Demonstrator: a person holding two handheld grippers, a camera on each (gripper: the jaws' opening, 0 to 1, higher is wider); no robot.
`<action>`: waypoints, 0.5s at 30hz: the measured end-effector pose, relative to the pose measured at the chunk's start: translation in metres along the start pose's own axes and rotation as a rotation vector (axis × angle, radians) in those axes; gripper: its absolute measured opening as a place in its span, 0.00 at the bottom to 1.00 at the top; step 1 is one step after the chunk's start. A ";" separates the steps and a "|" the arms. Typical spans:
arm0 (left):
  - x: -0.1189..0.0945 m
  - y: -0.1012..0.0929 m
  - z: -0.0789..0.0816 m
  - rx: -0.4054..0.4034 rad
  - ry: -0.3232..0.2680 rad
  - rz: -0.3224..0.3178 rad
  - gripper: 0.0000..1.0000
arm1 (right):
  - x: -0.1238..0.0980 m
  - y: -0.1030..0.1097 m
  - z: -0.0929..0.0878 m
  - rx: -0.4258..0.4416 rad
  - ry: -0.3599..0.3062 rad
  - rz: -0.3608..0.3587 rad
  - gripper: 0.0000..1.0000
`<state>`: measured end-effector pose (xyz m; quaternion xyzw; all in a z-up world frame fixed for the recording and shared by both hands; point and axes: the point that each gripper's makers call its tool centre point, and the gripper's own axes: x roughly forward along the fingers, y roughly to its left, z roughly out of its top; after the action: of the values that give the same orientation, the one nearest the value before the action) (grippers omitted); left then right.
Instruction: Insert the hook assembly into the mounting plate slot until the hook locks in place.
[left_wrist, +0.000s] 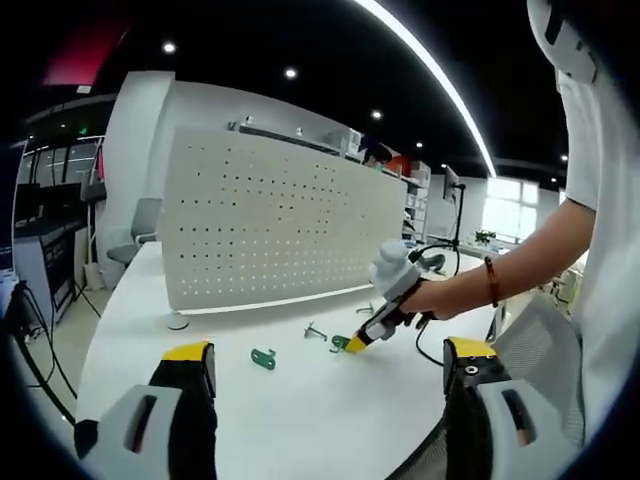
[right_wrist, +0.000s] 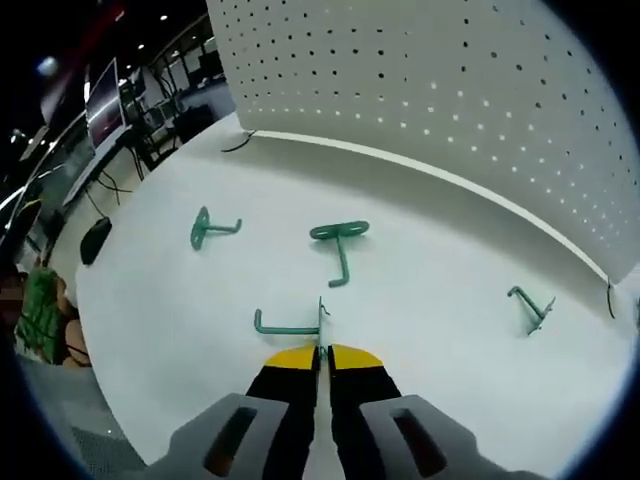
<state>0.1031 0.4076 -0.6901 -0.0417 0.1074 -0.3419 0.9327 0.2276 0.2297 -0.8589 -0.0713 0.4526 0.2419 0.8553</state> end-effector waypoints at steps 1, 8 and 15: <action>0.000 -0.001 0.000 0.000 0.002 -0.001 0.97 | 0.000 0.000 0.000 -0.002 -0.001 -0.001 0.02; -0.001 -0.005 0.004 -0.008 -0.014 0.006 0.96 | -0.008 0.001 0.002 0.022 -0.026 0.005 0.02; 0.002 -0.015 0.008 -0.016 -0.031 0.008 0.95 | -0.023 0.002 0.011 0.019 -0.084 0.010 0.02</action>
<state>0.0970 0.3952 -0.6800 -0.0538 0.0958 -0.3364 0.9353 0.2235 0.2274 -0.8340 -0.0506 0.4192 0.2446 0.8729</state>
